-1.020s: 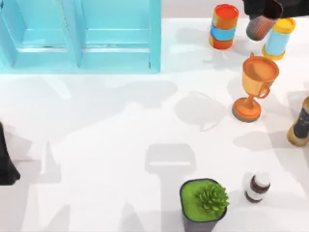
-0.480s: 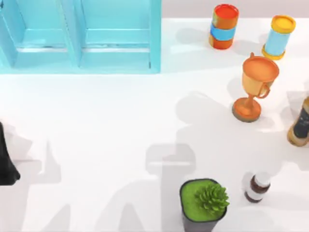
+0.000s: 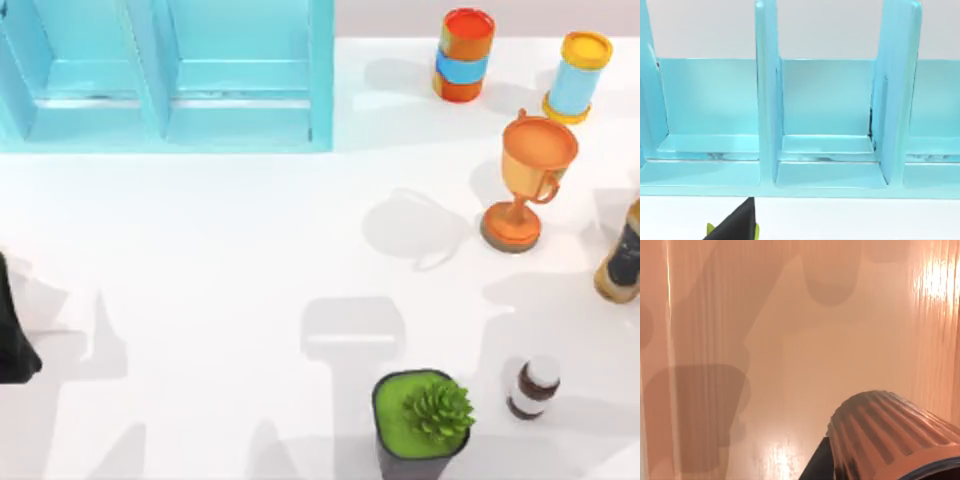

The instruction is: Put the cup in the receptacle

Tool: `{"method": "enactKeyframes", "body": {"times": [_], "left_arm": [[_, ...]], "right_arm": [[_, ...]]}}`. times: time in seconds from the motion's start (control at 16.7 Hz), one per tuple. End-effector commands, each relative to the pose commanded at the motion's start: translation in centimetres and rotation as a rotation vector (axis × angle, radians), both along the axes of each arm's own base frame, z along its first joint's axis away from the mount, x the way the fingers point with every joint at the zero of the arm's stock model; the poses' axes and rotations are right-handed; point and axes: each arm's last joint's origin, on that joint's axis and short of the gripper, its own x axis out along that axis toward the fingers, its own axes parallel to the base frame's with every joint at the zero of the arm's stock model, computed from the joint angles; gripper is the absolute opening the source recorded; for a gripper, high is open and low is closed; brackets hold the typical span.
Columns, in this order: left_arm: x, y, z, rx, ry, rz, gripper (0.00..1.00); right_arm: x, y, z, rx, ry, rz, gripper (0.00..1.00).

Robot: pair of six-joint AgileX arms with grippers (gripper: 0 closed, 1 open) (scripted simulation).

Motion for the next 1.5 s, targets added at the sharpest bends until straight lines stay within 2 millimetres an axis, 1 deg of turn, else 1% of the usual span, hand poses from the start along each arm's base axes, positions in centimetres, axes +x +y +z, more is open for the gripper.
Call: {"method": "enactKeyframes", "body": {"times": [0.18,0.24,0.66,0.72,0.9,1.5], "left_arm": [[0.0,0.0,0.0,0.0,0.0,0.0,1.0],[0.0,0.0,0.0,0.0,0.0,0.0,1.0],[0.0,0.0,0.0,0.0,0.0,0.0,1.0],[0.0,0.0,0.0,0.0,0.0,0.0,1.0],[0.0,0.0,0.0,0.0,0.0,0.0,1.0],[0.0,0.0,0.0,0.0,0.0,0.0,1.0]], "right_arm": [[0.2,0.1,-0.2,0.0,0.002,0.001,0.0],[0.2,0.1,-0.6,0.001,0.004,0.001,0.0],[0.9,-0.2,-6.1,-0.002,-0.004,0.0,0.0],[0.9,-0.2,-6.4,0.0,0.0,0.0,0.0],[0.9,-0.2,-6.4,0.0,0.0,0.0,0.0],[0.9,-0.2,-6.4,0.0,0.0,0.0,0.75]]}}
